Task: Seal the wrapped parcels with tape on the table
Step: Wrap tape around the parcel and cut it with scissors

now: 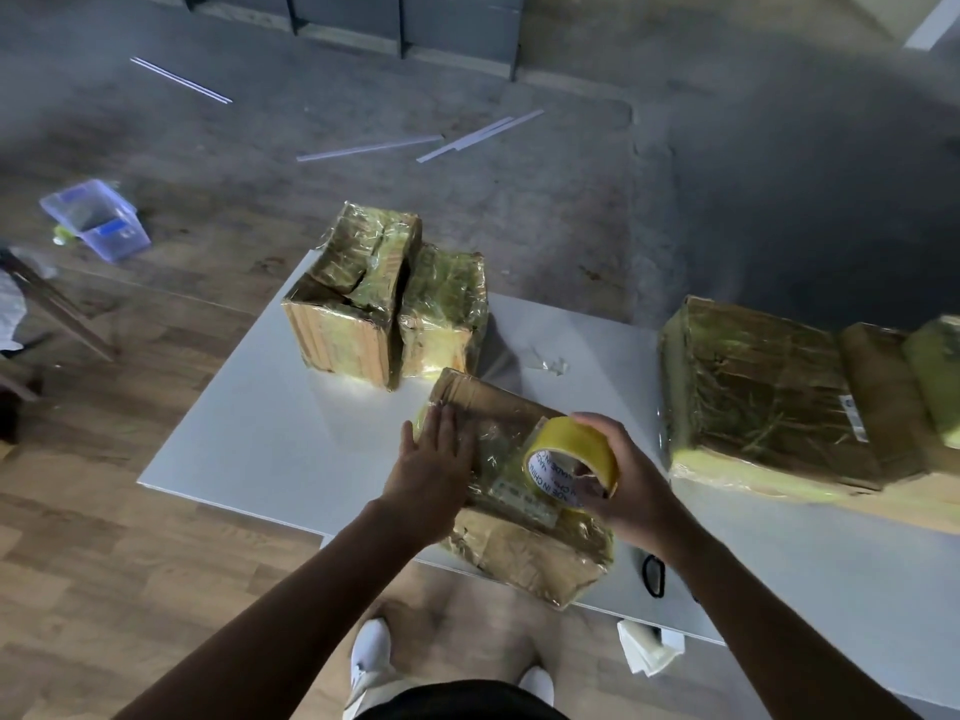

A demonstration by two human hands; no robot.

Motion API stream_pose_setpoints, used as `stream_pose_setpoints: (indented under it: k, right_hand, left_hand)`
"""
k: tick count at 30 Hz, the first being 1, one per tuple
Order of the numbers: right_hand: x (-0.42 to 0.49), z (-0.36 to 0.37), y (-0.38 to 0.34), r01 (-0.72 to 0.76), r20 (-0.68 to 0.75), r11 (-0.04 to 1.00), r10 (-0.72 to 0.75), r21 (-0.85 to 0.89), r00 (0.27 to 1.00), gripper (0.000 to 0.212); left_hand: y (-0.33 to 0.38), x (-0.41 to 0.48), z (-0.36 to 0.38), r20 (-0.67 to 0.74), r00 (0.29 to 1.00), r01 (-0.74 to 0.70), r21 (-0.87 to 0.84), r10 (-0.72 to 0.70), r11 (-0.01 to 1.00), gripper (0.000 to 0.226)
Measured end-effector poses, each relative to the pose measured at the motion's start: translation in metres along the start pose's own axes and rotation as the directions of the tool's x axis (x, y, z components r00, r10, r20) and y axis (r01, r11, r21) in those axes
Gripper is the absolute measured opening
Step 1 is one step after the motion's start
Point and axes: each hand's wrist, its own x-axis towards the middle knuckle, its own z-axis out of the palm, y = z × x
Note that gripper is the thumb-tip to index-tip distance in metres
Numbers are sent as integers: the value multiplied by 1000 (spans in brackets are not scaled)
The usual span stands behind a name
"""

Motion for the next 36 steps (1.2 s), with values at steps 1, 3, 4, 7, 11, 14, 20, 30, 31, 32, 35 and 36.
stream_pose_setpoints:
  k: [1,3,4,7,11,14,20,30,31,32,35,36]
  right_hand:
    - [-3,4,3,-11,-20,998,12,56,1000,67]
    - [-5,8,6,-15,-59,996,20,87,998,69]
    - [-5,8,7,-11,-67,997,17,81,998,68]
    - [-2,9,7,-1,-91,1000,1,1,996,61]
    - [3,1,-5,54,-45,974,-66,-218,997,53]
    - [-2,-30,-6,171,70,862,-157,-478,985,48]
    - [-29,-65,-5,128,213,697,36,-705,976,52]
    - [-29,-54,4,52,138,706,64,-706,988,43]
    - [-28,-53,4,58,139,707,58,-705,989,44]
    - [-27,-52,4,65,142,703,51,-709,989,44]
    - [-24,-52,4,76,152,703,46,-707,987,43]
    - [-24,-52,3,75,155,709,50,-702,987,43]
  left_hand:
    - [2,0,-1,-5,1000,5,-5,-5,1000,88]
    - [6,1,-1,-45,999,-19,-5,19,1000,84]
    - [8,1,-1,-73,997,-41,-10,40,999,82]
    - [10,0,-2,-72,995,-67,-19,65,998,82]
    - [15,3,-7,21,999,-39,41,39,998,75]
    - [13,3,-10,60,997,-57,54,54,997,78]
    - [15,0,-12,72,996,-52,63,48,997,79]
    - [46,1,-18,18,994,-111,183,109,977,69]
    - [49,-1,-19,15,994,-110,165,109,980,74]
    - [53,-3,-20,8,992,-123,150,123,981,73]
    - [68,-6,-21,-46,968,-240,104,246,965,68]
    - [73,-6,-21,-43,963,-262,90,267,961,72]
